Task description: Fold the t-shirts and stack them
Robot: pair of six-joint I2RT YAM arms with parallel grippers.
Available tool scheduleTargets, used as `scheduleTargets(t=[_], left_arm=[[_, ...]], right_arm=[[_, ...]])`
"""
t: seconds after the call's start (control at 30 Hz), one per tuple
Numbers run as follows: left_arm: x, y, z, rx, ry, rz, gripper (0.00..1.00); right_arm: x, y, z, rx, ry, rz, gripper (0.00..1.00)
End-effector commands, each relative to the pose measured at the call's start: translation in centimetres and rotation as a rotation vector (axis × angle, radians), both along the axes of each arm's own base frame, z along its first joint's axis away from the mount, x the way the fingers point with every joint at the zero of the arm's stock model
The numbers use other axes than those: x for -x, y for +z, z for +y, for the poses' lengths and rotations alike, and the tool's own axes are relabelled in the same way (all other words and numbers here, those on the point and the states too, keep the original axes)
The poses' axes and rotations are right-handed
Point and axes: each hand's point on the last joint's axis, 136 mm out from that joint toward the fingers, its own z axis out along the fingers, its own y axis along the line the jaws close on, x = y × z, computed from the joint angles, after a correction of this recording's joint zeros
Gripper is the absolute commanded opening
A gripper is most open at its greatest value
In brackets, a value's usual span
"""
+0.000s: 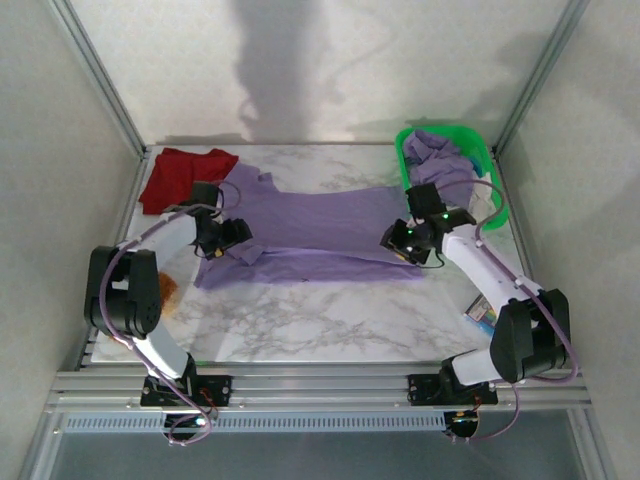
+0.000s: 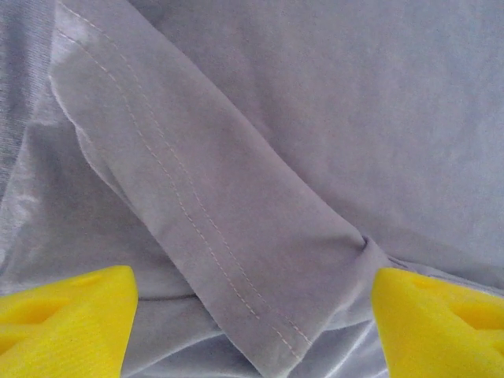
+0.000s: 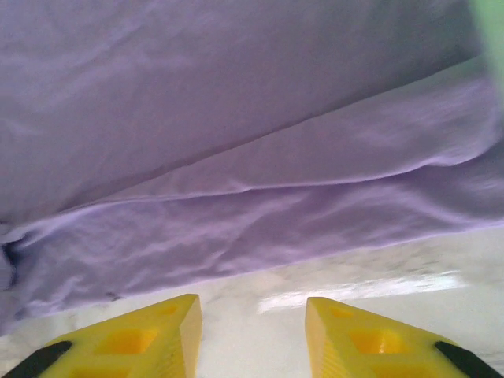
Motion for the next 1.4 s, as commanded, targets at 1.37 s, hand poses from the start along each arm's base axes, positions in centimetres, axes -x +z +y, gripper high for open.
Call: scheduleTargets(t=[1.37], left_arm=[[-3.6,5.8,1.3,0.036,0.031,-0.162,0.78]], right_arm=[[-0.6,-3.0,12.0,-0.017,0.113,0.052,0.42]])
